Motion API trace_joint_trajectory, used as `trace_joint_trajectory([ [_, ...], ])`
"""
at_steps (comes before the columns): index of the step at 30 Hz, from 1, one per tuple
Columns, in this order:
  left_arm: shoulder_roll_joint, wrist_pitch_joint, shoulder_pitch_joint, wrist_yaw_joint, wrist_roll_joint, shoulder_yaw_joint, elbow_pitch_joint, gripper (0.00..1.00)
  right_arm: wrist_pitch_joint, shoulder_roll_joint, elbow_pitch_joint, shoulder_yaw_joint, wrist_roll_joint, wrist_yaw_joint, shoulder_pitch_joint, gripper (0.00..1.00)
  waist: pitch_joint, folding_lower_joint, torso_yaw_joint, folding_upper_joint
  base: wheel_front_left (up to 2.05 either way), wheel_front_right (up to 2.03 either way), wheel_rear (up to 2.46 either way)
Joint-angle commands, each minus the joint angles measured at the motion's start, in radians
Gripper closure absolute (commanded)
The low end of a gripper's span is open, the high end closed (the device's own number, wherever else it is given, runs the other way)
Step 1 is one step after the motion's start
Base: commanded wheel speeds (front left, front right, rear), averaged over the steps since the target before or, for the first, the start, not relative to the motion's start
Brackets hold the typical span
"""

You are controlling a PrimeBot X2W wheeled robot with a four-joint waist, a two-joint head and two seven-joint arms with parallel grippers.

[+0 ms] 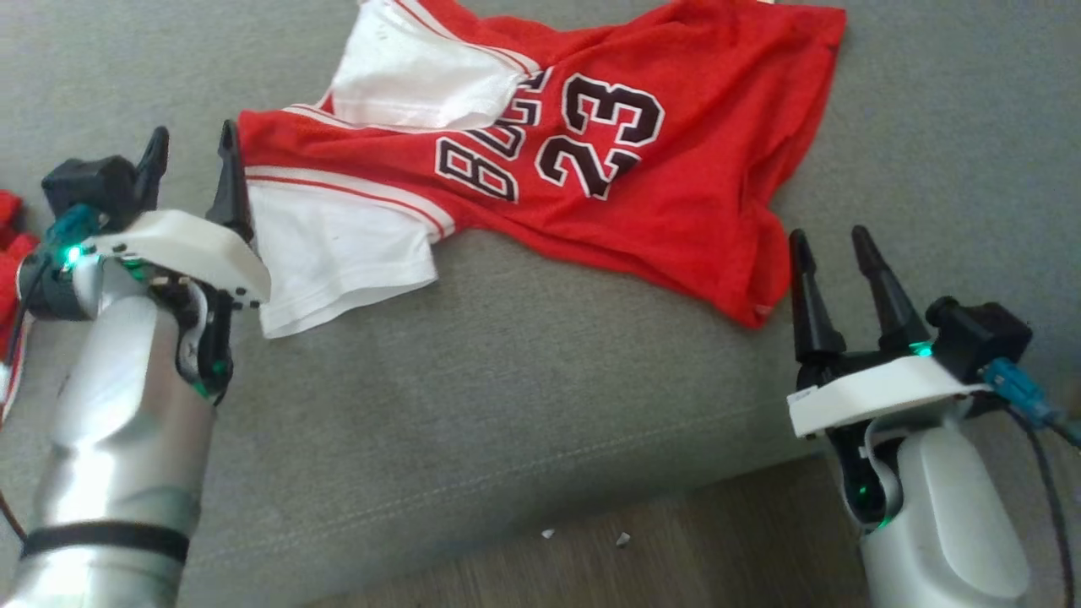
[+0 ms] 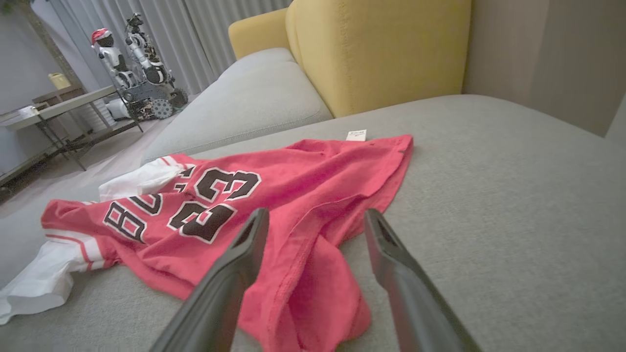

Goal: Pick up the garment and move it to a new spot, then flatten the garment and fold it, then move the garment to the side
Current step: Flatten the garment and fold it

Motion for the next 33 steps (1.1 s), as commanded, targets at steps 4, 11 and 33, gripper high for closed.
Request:
trace_joint_trajectory([
  [4,0.002,-0.013,0.099,0.011,-0.001,0.08,-0.199,0.0,0.003,-0.001,0.007,0.043,-0.008,0.006,0.0,0.0,-0.024,0.0,0.042,0.0,0.0,0.0,0.0],
  [11,-0.069,-0.013,0.299,0.003,0.018,0.124,-0.41,0.0,0.037,-0.001,0.095,0.045,-0.039,0.006,0.008,0.0,-0.053,0.0,0.102,0.0,0.0,0.0,0.0],
  [33,-0.138,-0.013,0.394,-0.041,0.07,0.171,-0.486,0.0,0.029,-0.001,0.239,-0.066,-0.086,0.006,-0.091,1.0,-0.054,0.0,0.161,0.0,0.0,0.0,0.0],
])
